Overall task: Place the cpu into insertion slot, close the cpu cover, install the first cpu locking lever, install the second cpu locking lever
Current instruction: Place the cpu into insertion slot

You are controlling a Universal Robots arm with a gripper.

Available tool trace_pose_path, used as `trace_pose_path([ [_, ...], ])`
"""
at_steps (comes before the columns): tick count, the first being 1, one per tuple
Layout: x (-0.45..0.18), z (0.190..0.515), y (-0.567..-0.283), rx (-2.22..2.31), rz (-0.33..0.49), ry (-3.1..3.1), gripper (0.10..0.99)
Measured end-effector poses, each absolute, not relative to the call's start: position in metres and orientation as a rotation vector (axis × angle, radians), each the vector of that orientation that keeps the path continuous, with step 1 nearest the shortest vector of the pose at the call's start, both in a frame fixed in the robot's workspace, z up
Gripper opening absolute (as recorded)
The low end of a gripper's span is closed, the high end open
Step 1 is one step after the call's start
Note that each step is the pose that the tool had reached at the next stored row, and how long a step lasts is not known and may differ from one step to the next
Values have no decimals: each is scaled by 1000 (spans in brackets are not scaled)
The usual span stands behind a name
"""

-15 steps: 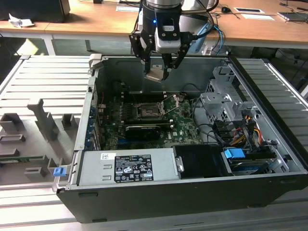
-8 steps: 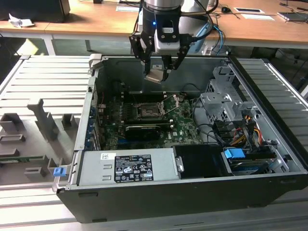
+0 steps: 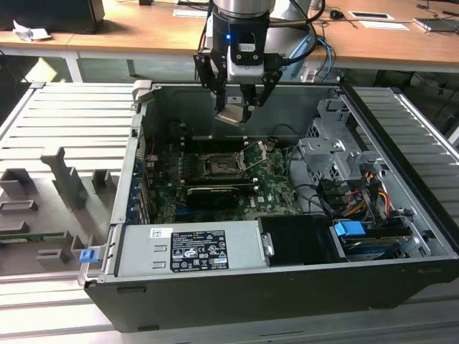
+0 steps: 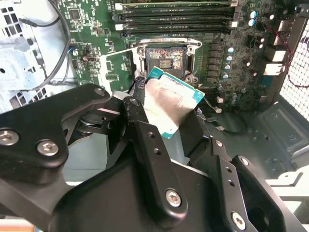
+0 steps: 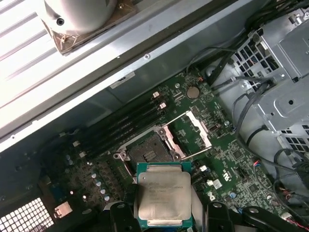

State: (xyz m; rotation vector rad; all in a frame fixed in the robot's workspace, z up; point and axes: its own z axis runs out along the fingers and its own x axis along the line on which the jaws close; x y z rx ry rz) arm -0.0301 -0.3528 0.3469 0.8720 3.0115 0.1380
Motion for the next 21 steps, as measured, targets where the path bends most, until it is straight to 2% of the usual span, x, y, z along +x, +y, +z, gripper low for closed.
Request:
trace_pose_path([
  [21,-30,338,-353,928,132,2994,529],
])
